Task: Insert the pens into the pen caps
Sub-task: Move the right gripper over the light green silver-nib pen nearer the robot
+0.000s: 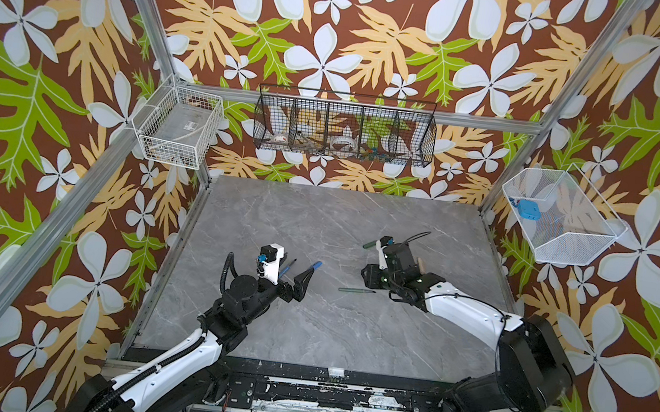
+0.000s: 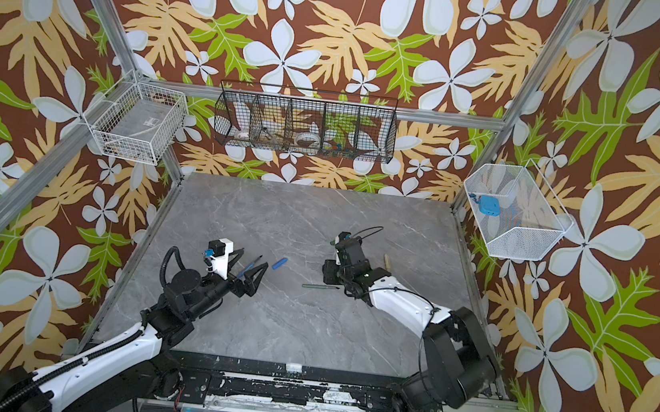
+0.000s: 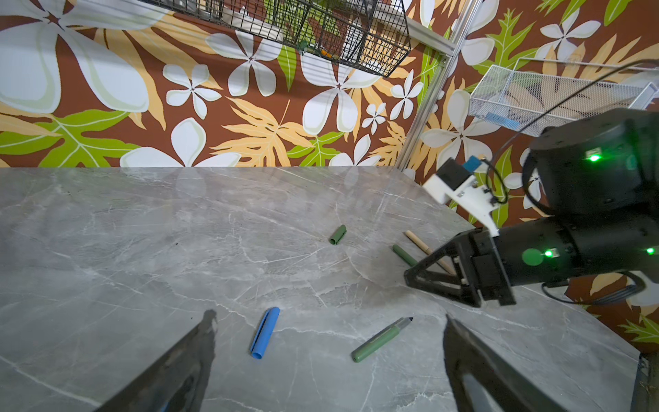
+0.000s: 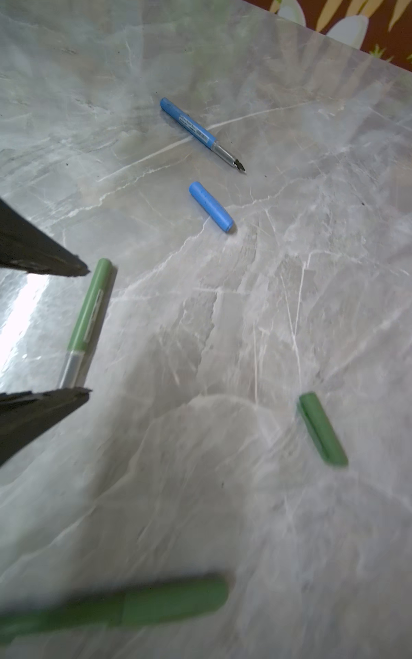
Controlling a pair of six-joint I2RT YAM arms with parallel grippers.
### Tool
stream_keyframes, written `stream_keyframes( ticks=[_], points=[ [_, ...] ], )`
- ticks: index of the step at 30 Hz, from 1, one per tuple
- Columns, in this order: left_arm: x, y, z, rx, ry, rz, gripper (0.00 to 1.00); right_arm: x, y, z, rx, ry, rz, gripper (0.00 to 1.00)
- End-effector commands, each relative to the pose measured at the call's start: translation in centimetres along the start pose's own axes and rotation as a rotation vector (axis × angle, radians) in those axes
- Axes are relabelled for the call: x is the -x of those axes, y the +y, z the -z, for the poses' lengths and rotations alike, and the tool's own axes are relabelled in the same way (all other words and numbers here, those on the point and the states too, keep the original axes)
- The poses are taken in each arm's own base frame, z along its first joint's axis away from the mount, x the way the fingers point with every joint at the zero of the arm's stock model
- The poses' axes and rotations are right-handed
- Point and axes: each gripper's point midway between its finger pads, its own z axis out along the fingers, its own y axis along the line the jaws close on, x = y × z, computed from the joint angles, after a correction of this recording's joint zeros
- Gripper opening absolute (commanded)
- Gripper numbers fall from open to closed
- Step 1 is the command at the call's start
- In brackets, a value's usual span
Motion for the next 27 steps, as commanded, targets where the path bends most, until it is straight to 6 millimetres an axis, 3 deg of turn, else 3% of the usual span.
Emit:
stream_keyframes(
  ticks=[1,10,27],
  points=[
    [0.9,-0.2,0.1,-0.007,-0.035,-0.008,1.00,-0.3,1.9,-1.5,0.021,0.059,0.077,0.51],
    [1.4,0.2,0.6,0.018,-0.052,-0.017,1.00,-2.6,6.1,-5.8,0.101,0.232,0.155,0.52],
    [1.5,-0.1,0.5,0.004,-0.050,-0.012,1.00,-5.6,6.6,-7.5,0.111,0.327,0.168,0.52]
  ],
)
